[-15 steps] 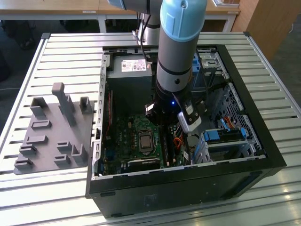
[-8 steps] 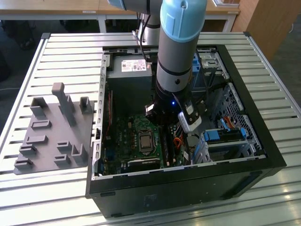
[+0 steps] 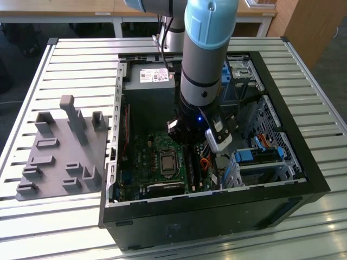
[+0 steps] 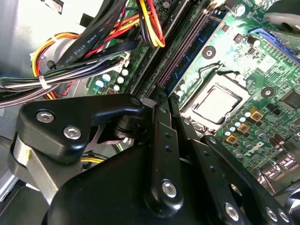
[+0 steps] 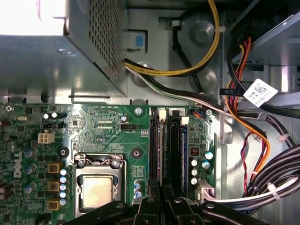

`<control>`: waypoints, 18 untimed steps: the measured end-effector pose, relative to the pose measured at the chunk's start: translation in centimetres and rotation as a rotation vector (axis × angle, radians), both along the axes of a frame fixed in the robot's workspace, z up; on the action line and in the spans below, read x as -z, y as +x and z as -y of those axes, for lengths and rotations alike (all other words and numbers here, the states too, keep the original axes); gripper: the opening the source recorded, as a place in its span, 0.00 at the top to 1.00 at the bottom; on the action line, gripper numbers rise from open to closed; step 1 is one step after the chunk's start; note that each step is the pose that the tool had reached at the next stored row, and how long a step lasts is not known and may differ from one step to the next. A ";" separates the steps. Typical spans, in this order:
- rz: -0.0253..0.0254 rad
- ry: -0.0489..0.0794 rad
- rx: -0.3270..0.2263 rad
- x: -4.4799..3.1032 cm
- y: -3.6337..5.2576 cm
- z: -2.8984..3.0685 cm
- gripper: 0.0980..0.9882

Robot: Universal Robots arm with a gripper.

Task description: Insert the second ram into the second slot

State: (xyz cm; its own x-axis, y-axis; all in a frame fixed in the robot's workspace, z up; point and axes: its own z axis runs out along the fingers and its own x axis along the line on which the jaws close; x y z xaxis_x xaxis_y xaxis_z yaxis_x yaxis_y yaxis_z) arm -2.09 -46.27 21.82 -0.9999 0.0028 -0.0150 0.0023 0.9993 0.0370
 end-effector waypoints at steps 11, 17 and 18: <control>0.0000 -0.001 -0.005 0.03 0.00 -0.06 0.96; -0.0001 -0.001 -0.007 -0.01 0.01 -0.06 0.96; -0.0002 -0.001 -0.007 0.01 0.01 -0.06 0.96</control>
State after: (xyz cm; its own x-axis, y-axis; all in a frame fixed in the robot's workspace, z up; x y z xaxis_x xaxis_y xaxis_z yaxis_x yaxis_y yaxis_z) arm -2.09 -46.22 21.81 -0.9999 -0.0044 -0.0148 -0.0049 0.9993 0.0360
